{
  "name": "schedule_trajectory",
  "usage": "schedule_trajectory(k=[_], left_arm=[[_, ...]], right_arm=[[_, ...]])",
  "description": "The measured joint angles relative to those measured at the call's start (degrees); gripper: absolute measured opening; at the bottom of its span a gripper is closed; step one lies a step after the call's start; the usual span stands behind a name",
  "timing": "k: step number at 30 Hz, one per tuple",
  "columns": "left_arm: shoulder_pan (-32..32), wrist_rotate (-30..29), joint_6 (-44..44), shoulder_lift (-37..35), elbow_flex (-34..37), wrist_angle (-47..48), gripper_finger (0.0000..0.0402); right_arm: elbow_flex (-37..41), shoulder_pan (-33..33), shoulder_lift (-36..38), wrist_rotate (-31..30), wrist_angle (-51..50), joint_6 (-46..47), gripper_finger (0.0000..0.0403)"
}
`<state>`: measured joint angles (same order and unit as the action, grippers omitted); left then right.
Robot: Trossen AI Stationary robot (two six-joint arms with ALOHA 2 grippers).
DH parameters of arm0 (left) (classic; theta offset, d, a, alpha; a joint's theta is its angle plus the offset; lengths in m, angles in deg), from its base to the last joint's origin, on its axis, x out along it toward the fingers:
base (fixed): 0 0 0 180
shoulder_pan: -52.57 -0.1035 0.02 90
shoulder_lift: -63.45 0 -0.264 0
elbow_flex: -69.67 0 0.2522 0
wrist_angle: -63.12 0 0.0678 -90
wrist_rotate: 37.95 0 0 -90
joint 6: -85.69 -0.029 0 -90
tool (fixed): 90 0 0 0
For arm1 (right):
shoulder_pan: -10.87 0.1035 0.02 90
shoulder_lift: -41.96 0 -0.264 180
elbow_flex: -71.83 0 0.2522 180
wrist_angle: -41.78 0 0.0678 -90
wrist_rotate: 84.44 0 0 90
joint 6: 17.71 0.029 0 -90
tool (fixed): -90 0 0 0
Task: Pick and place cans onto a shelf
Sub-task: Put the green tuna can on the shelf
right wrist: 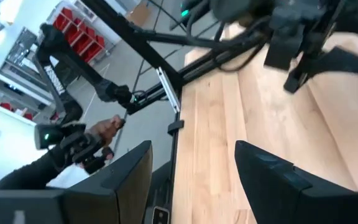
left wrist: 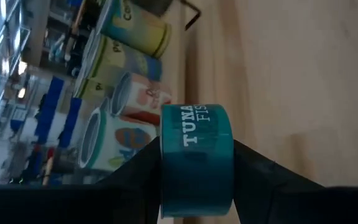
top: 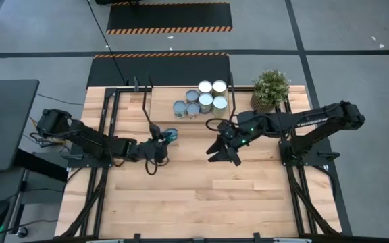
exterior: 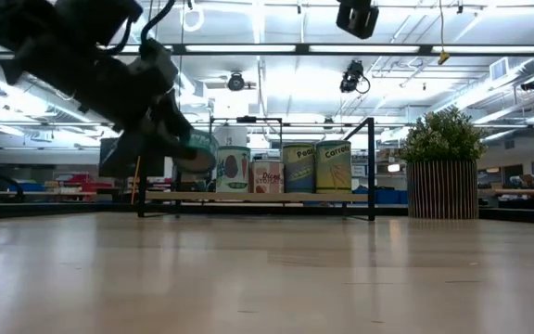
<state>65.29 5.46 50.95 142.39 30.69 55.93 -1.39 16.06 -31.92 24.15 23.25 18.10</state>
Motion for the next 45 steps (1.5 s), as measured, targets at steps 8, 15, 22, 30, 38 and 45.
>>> schedule_trajectory(k=[8,15,22,30,38,45], left_arm=[[-1.30,6.72,-6.85,-0.03,11.02,-22.28,0.0153],[-0.83,-6.83,-9.55,0.01,14.67,-29.50,0.0153],[-1.32,-12.42,-8.70,1.51,7.71,-16.95,0.0153],[-7.21,-16.09,-3.42,7.76,1.47,-9.58,0.0153],[-11.67,-17.65,-3.43,15.35,-3.63,-8.57,0.0163],[-13.96,-17.27,-2.72,17.59,-4.56,-6.26,0.0185]], right_arm=[[0.00,3.16,0.76,-3.38,-3.24,-0.21,0.0234],[0.00,5.23,0.76,-7.83,-4.10,-0.45,0.0234],[0.00,5.30,0.76,-10.10,-4.03,-0.45,0.0234],[0.00,5.32,0.76,-10.10,-4.15,-0.45,0.0234],[0.00,5.31,0.76,-10.03,-4.35,-1.07,0.0234],[0.00,5.31,0.76,-9.99,-4.31,-1.10,0.0234]])
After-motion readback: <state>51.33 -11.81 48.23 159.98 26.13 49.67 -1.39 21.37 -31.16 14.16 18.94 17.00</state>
